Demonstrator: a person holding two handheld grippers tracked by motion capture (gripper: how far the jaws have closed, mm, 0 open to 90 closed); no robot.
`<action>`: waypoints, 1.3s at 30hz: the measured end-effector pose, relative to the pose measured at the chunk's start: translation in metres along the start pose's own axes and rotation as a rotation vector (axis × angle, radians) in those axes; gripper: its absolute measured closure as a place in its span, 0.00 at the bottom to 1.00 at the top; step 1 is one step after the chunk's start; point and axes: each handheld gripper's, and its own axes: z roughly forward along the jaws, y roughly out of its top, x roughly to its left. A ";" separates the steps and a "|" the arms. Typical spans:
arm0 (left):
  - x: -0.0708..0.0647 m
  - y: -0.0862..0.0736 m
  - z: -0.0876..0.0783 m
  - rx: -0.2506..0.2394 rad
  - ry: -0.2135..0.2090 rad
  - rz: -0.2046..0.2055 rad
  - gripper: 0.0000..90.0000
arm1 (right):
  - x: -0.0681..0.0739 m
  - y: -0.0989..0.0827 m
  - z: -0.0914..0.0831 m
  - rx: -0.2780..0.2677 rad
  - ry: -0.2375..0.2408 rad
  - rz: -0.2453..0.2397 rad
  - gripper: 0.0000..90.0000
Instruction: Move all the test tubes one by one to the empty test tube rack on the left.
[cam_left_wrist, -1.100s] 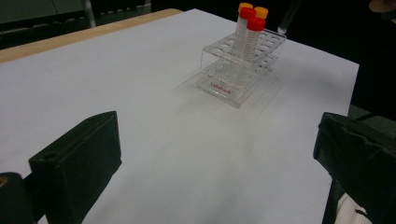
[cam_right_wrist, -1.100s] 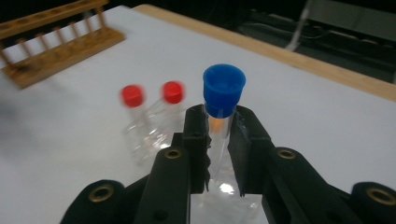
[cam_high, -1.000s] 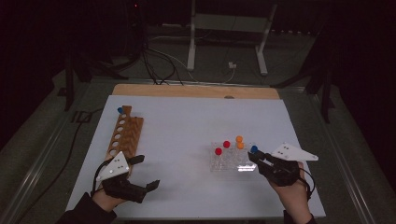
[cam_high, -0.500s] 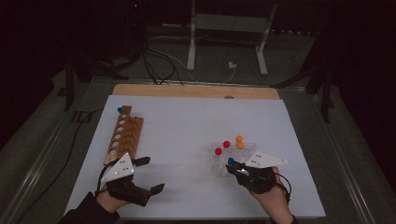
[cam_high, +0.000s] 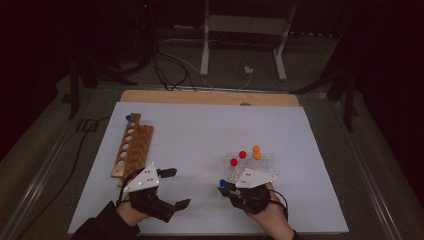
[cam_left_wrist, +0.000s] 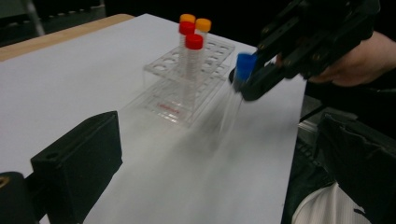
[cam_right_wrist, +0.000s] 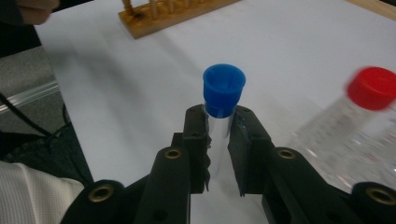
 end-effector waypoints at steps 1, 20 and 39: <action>-0.001 0.001 0.002 0.000 -0.004 0.001 0.03 | 0.000 0.000 0.000 0.000 0.000 0.000 0.85; -0.016 0.016 0.031 -0.027 -0.061 0.044 0.30 | 0.017 0.006 0.015 0.006 0.064 -0.035 0.85; -0.017 0.014 0.048 0.000 -0.068 0.079 0.75 | 0.020 0.008 0.016 0.003 0.077 -0.036 0.85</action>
